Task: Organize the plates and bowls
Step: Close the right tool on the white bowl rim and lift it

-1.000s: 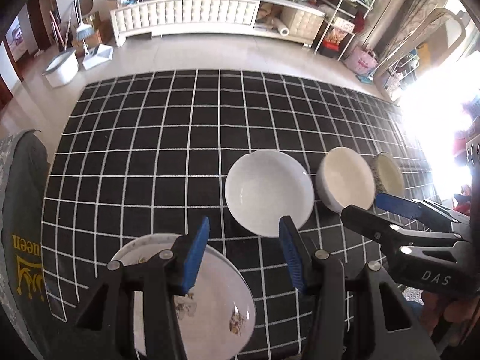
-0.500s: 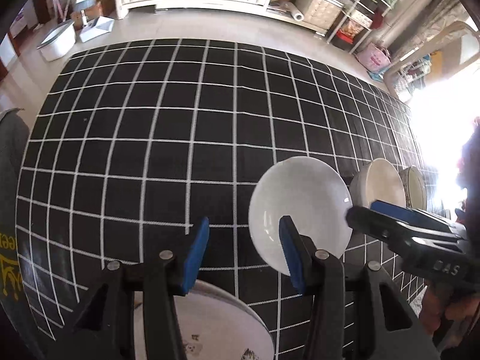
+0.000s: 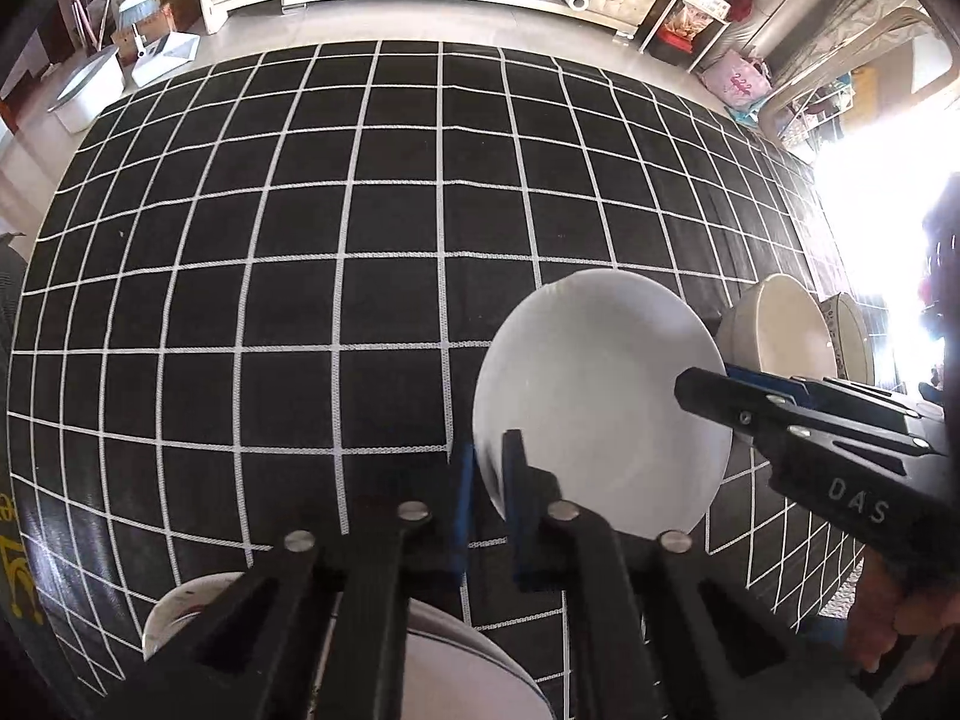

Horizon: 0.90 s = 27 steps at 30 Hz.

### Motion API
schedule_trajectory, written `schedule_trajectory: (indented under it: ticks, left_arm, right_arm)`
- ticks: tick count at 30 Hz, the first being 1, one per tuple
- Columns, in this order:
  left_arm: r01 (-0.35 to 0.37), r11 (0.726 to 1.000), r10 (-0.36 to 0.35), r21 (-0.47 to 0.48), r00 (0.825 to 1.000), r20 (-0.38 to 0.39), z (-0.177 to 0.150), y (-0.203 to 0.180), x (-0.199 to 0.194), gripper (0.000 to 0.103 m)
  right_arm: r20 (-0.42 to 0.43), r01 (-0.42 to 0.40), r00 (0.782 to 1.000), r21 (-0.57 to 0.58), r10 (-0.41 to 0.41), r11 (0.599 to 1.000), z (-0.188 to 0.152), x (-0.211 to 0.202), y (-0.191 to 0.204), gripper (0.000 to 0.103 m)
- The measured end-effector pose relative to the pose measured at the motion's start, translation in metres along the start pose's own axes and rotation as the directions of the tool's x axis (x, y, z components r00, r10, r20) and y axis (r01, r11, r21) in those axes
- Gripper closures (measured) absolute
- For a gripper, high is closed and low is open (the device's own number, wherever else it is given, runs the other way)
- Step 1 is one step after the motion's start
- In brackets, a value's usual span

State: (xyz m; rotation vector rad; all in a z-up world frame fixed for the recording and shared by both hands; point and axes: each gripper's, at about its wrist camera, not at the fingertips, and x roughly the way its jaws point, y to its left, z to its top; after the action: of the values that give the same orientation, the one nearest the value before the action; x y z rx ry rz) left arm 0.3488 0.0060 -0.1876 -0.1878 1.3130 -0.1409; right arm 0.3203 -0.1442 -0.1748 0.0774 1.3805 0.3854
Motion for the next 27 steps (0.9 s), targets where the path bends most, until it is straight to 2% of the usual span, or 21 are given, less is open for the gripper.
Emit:
schedule_trajectory:
  ticks: [5, 12, 27]
  left_arm:
    - [0.003, 1.000, -0.003, -0.006, 1.000, 0.017, -0.001, 0.002, -0.002, 0.097]
    - [-0.010, 1.000, 0.010, -0.007, 1.000, 0.016, -0.014, 0.004, -0.009, 0.097]
    - [-0.012, 0.999, 0.010, 0.044, 0.999, 0.052, -0.072, -0.044, -0.055, 0.097]
  right_arm:
    - [0.016, 0.010, 1.000, -0.002, -0.010, 1.000, -0.007, -0.002, -0.011, 0.095]
    - [0.049, 0.014, 0.999, -0.007, -0.014, 1.000, -0.022, -0.018, -0.016, 0.095]
    - [0.095, -0.002, 0.996, 0.052, -0.003, 0.999, -0.085, -0.078, -0.019, 0.096]
